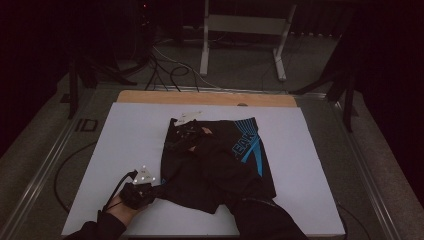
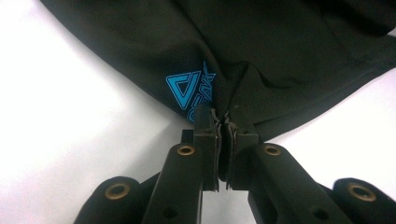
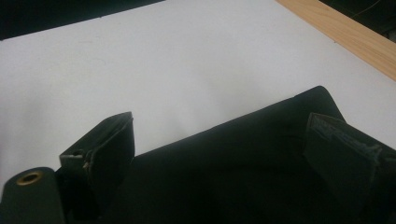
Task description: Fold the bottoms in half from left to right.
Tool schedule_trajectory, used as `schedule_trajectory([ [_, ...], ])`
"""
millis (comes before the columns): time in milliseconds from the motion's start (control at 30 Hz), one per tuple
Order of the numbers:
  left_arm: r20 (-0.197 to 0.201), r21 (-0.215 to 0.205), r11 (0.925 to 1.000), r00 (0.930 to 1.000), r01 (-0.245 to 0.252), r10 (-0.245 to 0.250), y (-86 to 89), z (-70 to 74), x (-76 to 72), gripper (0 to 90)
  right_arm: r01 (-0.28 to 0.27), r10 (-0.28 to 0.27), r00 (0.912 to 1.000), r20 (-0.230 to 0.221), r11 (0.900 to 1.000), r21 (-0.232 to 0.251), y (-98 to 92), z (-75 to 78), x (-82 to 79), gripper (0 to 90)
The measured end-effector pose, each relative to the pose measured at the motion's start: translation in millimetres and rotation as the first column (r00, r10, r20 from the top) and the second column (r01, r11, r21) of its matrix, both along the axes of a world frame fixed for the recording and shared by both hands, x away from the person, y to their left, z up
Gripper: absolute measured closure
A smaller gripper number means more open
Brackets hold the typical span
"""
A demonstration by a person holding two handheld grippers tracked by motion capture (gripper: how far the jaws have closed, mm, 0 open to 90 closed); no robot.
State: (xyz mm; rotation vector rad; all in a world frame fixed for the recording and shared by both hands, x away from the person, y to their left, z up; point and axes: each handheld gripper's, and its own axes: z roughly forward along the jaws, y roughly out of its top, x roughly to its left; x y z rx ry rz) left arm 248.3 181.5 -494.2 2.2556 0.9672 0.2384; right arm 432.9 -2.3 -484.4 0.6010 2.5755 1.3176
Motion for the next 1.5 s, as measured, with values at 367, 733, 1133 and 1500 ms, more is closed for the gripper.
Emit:
schedule_trajectory([
  [367,0.007,-0.03,0.9994,0.9999,-0.014,0.014,1.2,5.0,0.3,85.7,0.016,-0.016,0.9999,0.005,1.0,-0.011,7.2,-1.5,9.1,9.4],
  [733,0.018,-0.044,0.9989,0.9997,-0.015,0.016,0.7,6.6,0.3,85.7,0.065,-0.066,0.9978,-0.01,0.997,-0.03,24.4,-8.1,24.0,13.0],
  [1133,0.025,-0.044,0.999,0.9996,-0.009,0.01,0.4,7.4,-0.2,85.7,0.262,-0.259,0.9651,0.039,0.96,-0.096,44.8,-17.0,34.6,42.2],
  [1500,0.031,-0.041,0.9992,0.9995,0.0,0.001,-0.8,8.3,-0.1,85.7,0.375,-0.381,0.9243,0.009,0.905,-0.202,57.8,-32.2,44.8,48.1],
])
